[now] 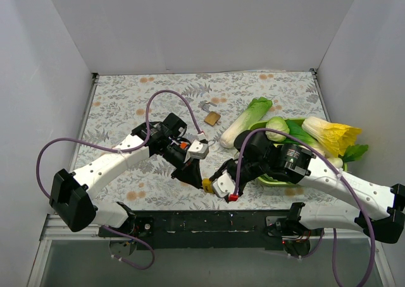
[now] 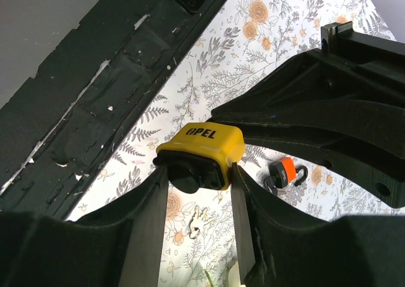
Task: Lock with the key
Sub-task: Adjust the lock.
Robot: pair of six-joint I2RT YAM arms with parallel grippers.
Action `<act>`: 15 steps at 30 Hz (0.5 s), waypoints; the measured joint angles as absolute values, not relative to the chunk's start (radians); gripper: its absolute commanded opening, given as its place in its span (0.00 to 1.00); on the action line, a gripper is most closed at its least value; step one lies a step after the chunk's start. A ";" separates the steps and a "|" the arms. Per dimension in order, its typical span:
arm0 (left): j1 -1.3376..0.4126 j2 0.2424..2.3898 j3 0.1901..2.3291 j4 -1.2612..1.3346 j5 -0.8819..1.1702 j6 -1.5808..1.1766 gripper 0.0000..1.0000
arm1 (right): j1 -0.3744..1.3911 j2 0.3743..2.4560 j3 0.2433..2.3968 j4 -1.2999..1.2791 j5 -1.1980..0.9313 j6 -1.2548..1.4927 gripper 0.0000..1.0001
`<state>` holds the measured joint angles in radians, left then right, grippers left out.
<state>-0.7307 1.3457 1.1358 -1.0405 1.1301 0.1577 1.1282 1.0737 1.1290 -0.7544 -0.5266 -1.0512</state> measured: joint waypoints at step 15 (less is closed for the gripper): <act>-0.742 1.341 1.134 -1.026 1.145 0.216 0.00 | 1.134 1.058 1.129 -0.765 -0.523 -1.050 0.55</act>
<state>-0.7422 1.3407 1.1336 -1.0264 1.1446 0.2157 1.1336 1.0576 1.1294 -0.7654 -0.5232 -1.0500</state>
